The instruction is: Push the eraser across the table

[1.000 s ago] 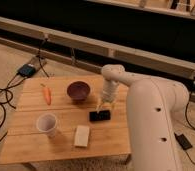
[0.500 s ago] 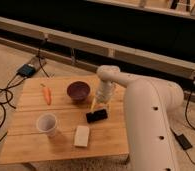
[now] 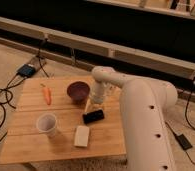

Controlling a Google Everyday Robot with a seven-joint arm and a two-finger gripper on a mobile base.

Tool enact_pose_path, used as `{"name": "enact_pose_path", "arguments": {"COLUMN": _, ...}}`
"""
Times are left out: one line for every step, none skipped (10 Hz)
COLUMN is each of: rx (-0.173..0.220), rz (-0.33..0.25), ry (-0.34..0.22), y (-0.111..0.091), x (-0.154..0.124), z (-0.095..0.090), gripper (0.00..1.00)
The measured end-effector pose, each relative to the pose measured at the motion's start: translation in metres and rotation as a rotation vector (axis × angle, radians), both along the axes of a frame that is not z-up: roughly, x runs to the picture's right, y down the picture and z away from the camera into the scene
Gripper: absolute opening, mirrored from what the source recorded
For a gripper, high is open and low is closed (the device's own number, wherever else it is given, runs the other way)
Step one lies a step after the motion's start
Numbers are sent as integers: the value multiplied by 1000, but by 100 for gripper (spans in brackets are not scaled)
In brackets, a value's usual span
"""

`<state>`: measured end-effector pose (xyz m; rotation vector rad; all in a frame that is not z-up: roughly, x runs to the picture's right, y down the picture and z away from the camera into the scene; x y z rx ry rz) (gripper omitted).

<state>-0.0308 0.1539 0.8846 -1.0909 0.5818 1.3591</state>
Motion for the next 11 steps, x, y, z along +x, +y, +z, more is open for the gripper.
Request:
{"name": "enact_pose_path", "arguments": {"rx": 6, "rz": 9, "ry": 0, "y": -1, "x": -12, "z": 0, "gripper": 65}}
{"name": "enact_pose_path", "arguments": {"rx": 4, "rz": 12, "ry": 2, "y": -3, "x": -27, "z": -3, "gripper": 65}}
{"name": "enact_pose_path", "arguments": {"rx": 14, "rz": 19, "ry": -17, "y": -7, "x": -46, "z": -6, "gripper": 65}}
{"name": "enact_pose_path", "arguments": {"rx": 32, "rz": 33, "ry": -54, "y": -14, "x": -72, "z": -10, "gripper": 65}}
{"name": "enact_pose_path", "arguments": {"rx": 61, "rz": 43, "ry": -113, "y": -22, "x": -109, "z": -17, "gripper": 65}}
{"name": "enact_pose_path", "arguments": {"rx": 82, "rz": 44, "ry": -142, "y": -26, "x": -130, "z": -21, "gripper": 65}}
{"name": "enact_pose_path", "arguments": {"rx": 102, "rz": 41, "ry": -152, "y": -30, "x": -139, "z": -24, "gripper": 65}}
{"name": "enact_pose_path", "arguments": {"rx": 132, "rz": 38, "ry": -148, "y": -36, "x": -145, "z": -28, "gripper": 65}}
{"name": "enact_pose_path", "arguments": {"rx": 160, "rz": 34, "ry": -138, "y": -40, "x": -146, "z": -32, "gripper": 65}}
{"name": "enact_pose_path", "arguments": {"rx": 182, "rz": 27, "ry": -123, "y": -43, "x": -145, "z": -35, "gripper": 65}}
{"name": "enact_pose_path", "arguments": {"rx": 207, "rz": 19, "ry": -96, "y": -46, "x": -139, "z": -41, "gripper": 65}}
